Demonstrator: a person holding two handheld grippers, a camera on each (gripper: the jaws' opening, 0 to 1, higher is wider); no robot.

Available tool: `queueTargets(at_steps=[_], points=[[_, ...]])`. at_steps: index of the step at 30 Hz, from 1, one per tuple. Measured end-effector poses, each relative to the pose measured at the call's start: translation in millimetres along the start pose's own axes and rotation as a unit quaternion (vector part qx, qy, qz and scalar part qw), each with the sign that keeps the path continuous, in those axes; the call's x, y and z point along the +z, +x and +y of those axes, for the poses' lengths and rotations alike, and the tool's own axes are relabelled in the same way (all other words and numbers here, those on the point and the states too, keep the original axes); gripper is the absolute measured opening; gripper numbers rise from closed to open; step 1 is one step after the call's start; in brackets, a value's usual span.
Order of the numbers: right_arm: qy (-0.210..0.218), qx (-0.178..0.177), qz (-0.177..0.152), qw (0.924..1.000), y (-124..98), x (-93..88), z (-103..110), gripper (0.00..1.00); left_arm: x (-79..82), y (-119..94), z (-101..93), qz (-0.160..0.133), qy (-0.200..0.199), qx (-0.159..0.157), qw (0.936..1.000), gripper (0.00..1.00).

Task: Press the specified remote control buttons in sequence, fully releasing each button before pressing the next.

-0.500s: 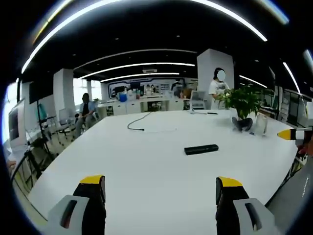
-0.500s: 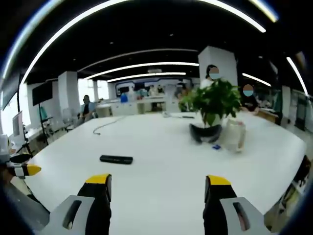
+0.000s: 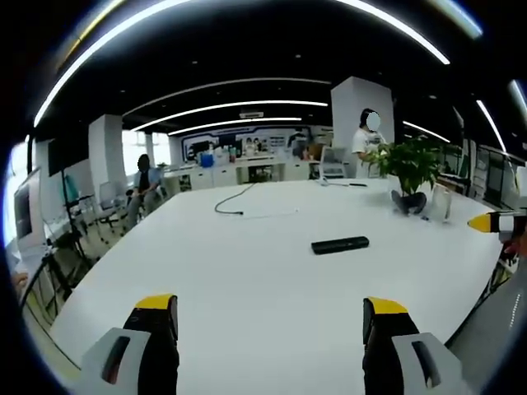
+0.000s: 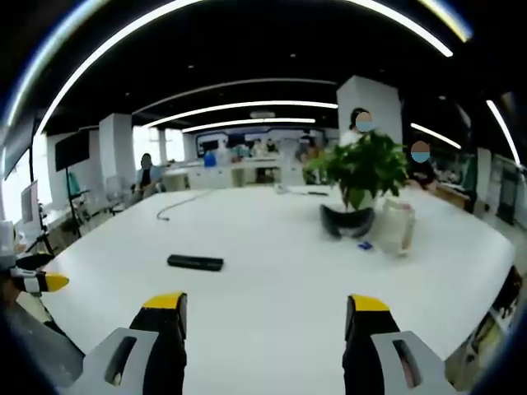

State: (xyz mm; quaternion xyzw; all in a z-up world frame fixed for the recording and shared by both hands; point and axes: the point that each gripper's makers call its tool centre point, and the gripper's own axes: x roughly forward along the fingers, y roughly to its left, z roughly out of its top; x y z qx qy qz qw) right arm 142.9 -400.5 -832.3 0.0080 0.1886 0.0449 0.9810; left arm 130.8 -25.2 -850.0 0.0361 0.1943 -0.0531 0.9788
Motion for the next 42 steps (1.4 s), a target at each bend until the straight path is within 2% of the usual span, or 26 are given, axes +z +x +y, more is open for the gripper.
queueTargets(at_steps=[42], points=[[-0.009,0.005,0.007,0.9999,1.2,-2.0,2.5,0.76,-5.2,1.3,2.3,0.015,0.01,0.008,0.9998,0.95]])
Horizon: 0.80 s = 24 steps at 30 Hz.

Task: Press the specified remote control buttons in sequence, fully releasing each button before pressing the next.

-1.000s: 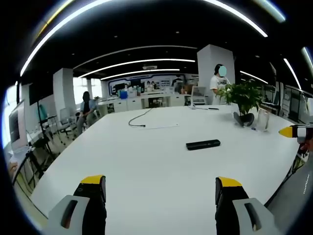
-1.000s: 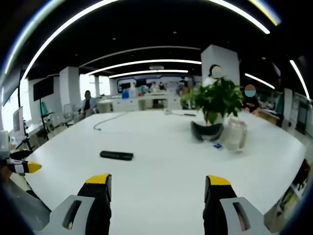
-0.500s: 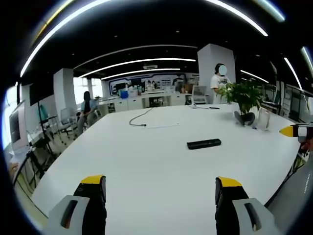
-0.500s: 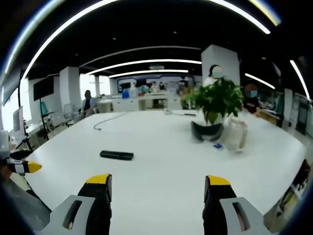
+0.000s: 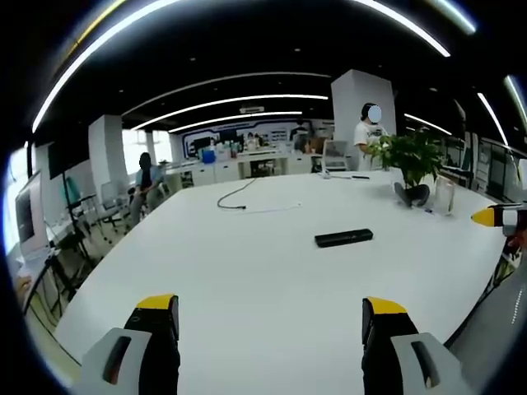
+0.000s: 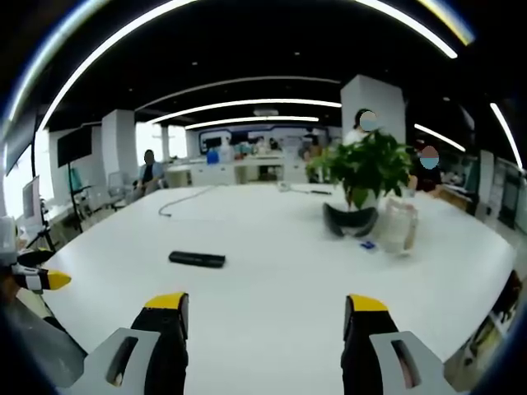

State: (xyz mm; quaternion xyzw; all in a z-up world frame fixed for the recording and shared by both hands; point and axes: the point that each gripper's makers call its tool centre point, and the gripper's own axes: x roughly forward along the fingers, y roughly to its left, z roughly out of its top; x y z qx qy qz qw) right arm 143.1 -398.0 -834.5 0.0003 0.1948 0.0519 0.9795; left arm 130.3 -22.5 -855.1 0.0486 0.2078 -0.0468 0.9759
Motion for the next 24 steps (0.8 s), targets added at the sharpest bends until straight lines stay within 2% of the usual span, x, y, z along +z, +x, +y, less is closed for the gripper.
queueTargets(at_steps=[24], points=[[-0.01,0.007,0.006,0.9999,0.9,-1.9,3.9,0.74,-3.0,0.6,-1.5,0.008,0.004,-0.003,1.0,0.95]])
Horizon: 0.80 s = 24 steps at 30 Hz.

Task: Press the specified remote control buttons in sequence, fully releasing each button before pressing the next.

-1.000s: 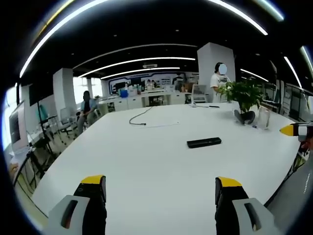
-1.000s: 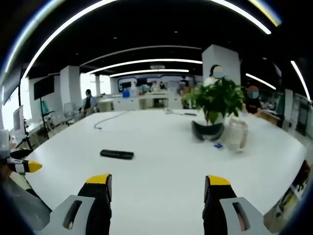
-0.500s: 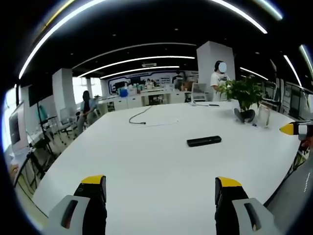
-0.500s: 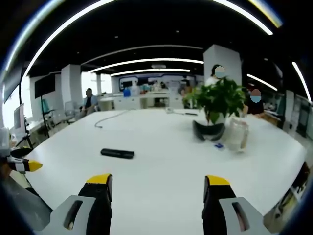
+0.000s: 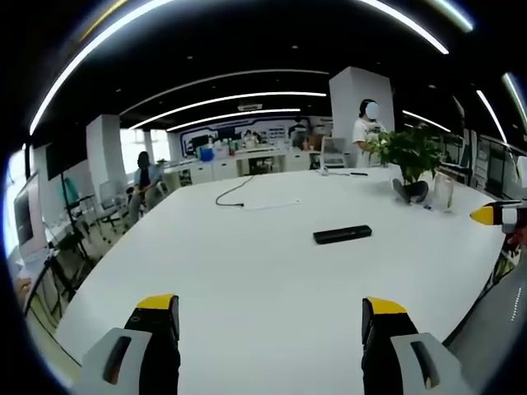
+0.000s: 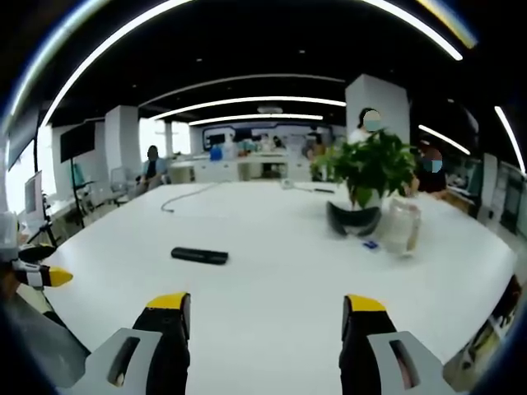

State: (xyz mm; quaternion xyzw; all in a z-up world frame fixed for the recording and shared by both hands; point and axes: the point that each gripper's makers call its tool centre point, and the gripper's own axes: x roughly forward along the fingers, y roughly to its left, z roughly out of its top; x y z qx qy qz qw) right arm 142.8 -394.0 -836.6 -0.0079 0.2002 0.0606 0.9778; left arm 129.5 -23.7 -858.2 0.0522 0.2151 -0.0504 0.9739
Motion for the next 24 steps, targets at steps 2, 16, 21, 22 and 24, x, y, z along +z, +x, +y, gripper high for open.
queueTargets(at_steps=[2,16,21,22,24], points=[[0.0,0.0,0.001,1.0,0.3,-0.2,-0.4,0.74,0.5,-0.1,-0.2,-0.001,-0.002,-0.001,1.0,0.95],[0.001,-0.001,0.001,1.0,0.1,-0.7,-0.7,0.74,-0.7,0.8,-0.9,0.002,0.0,-0.002,1.0,0.95],[0.001,0.0,0.001,1.0,0.1,-0.7,0.2,0.74,-1.1,0.8,-0.3,0.003,-0.001,-0.001,1.0,0.95],[0.0,0.0,0.001,1.0,0.1,-0.5,0.4,0.74,-1.1,0.8,-0.4,0.003,0.0,-0.001,1.0,0.95],[0.0,0.002,0.0,1.0,0.3,-0.3,0.9,0.74,-1.2,0.9,-0.6,0.003,-0.001,-0.002,1.0,0.95]])
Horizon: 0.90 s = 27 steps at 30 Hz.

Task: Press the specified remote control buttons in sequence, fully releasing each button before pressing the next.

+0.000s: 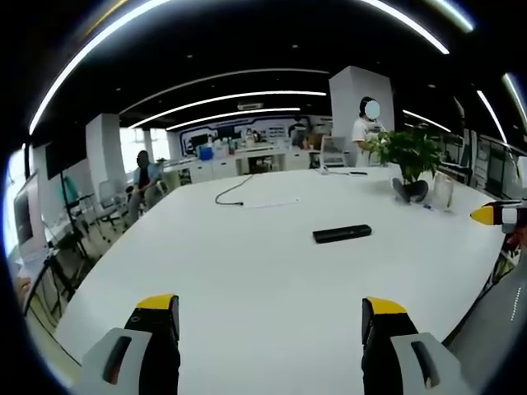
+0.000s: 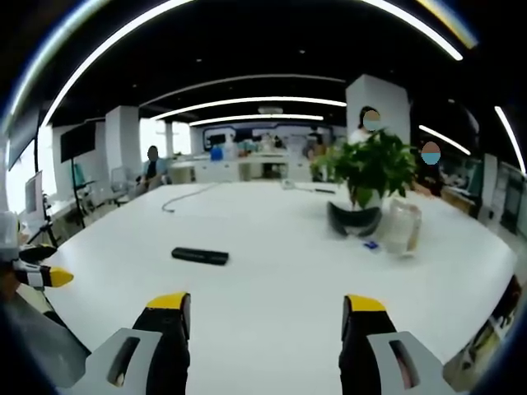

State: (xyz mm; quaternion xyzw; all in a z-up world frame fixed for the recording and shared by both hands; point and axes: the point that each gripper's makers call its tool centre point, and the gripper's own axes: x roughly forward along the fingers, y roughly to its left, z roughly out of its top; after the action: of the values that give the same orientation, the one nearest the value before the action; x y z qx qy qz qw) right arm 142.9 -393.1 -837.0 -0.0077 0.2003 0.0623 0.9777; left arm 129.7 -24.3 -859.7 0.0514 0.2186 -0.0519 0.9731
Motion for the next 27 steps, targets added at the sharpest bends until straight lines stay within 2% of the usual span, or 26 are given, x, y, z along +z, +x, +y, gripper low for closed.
queueTargets(at_steps=[11,15,17,23,27], points=[[0.008,-0.002,-0.006,0.9999,-1.2,2.0,-2.1,0.73,7.8,-0.8,-0.8,-0.012,-0.007,-0.007,0.9999,0.93],[0.012,-0.001,-0.009,0.9999,-1.9,3.0,-2.2,0.73,10.5,1.0,-5.2,-0.006,0.003,-0.015,0.9999,0.89],[0.017,0.002,-0.01,0.9998,-2.3,3.1,-2.1,0.71,16.7,3.0,-5.1,-0.012,0.022,-0.013,0.9996,0.88],[0.02,0.008,-0.008,0.9997,-1.9,2.6,-0.5,0.69,33.5,14.3,-10.5,-0.017,0.037,-0.038,0.9984,0.9],[0.017,0.011,-0.009,0.9998,-1.9,2.9,1.2,0.68,50.4,19.5,-16.3,-0.036,0.059,-0.05,0.9963,0.89]])
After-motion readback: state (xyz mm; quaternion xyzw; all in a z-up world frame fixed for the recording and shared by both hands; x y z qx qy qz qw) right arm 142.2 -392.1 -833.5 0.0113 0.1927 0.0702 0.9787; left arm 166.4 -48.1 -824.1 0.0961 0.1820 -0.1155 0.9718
